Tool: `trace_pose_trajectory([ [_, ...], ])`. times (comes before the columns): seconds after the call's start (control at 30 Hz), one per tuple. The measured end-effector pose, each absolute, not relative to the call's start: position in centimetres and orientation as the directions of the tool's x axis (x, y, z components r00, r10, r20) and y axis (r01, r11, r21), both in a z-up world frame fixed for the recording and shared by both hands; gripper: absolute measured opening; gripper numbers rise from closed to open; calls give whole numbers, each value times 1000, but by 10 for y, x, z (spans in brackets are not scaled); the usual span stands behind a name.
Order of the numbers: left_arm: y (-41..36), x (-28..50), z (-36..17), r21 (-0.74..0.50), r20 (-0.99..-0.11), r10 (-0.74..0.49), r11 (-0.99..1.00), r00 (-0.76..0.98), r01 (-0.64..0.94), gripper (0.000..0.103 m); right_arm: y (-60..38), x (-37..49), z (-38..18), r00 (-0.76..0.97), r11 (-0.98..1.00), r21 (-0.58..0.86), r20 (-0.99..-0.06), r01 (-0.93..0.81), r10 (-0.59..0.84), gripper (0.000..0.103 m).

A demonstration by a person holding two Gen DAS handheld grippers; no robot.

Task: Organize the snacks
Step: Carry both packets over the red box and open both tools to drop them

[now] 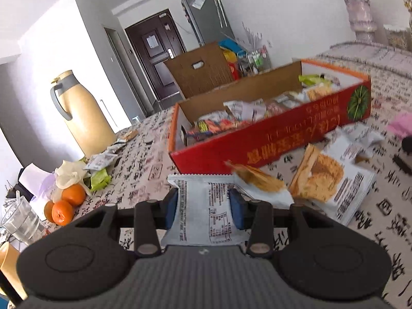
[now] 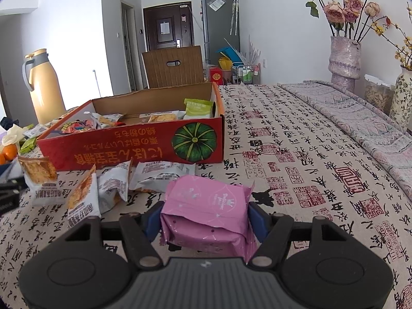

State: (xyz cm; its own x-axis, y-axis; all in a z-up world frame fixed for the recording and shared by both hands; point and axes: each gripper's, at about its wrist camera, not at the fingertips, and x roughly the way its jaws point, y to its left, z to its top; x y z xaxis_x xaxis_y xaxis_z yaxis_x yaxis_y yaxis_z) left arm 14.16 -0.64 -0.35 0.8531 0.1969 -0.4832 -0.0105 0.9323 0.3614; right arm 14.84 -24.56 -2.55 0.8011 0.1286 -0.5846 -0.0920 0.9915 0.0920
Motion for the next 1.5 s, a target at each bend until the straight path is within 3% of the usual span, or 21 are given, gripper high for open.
trace_pose_trajectory([
  [0.4, 0, 137, 37, 243, -415, 140, 969, 899, -39, 43, -240, 150, -21, 807, 990, 83, -573, -115, 142, 68],
  [0.7, 1, 149, 45, 184, -412, 114, 982, 904, -40, 43, -229, 159, -11, 823, 988, 69, -546, -138, 153, 68],
  [1.5, -13, 218, 78, 61, -351, 43, 998, 935, -23, 43, -182, 226, 52, 900, 971, 22, -370, -239, 230, 68],
])
